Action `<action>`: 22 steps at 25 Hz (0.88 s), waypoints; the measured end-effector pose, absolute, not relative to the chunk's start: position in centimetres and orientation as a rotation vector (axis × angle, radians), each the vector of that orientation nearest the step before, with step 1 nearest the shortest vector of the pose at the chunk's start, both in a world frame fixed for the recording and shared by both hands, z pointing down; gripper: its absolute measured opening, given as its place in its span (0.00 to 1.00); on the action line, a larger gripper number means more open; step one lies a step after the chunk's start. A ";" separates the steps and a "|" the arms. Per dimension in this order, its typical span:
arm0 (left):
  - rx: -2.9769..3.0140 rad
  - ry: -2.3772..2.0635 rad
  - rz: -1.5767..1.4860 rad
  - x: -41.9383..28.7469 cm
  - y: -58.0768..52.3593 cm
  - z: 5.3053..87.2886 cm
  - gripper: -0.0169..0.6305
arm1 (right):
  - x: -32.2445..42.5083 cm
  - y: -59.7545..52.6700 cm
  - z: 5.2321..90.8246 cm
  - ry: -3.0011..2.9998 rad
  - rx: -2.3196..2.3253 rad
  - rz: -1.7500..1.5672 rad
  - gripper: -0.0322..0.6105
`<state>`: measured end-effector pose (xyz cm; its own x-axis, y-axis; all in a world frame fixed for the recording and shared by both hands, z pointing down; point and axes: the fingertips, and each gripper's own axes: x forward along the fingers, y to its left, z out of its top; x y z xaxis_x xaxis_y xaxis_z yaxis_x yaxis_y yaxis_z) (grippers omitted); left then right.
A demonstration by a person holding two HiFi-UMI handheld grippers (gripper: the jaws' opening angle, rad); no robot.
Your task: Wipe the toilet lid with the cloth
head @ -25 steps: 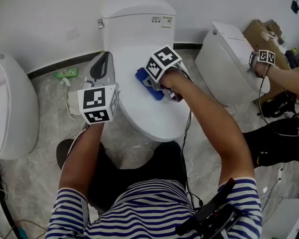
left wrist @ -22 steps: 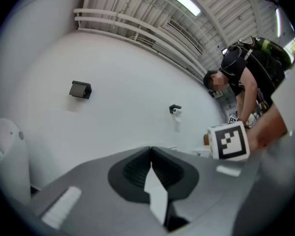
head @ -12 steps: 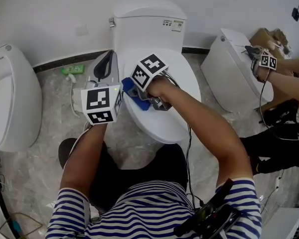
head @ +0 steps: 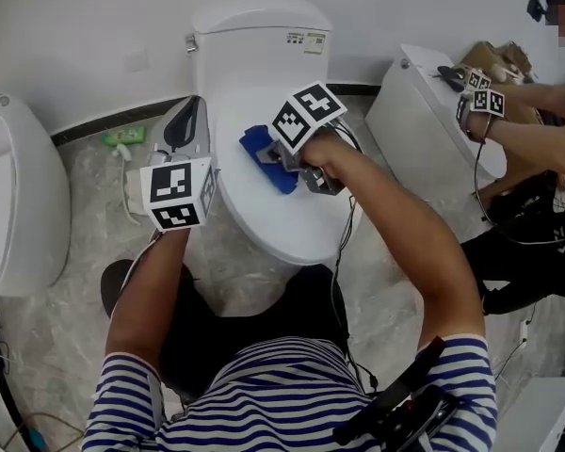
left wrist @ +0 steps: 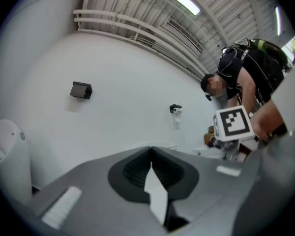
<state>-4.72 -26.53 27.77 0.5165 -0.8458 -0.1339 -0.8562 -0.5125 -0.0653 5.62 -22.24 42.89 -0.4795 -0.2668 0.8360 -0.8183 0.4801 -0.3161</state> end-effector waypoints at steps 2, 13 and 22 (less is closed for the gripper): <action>-2.638 1.480 0.121 -4.3 -26.6 28.1 0.03 | 9.4 -22.1 42.2 -1.963 0.973 0.962 0.14; -2.662 1.383 0.112 1.7 -26.0 28.1 0.03 | 26.8 -16.0 44.4 -1.721 1.262 1.024 0.14; -2.678 1.348 0.103 4.2 -26.5 28.8 0.03 | 31.0 -15.2 47.5 -1.673 1.335 1.074 0.14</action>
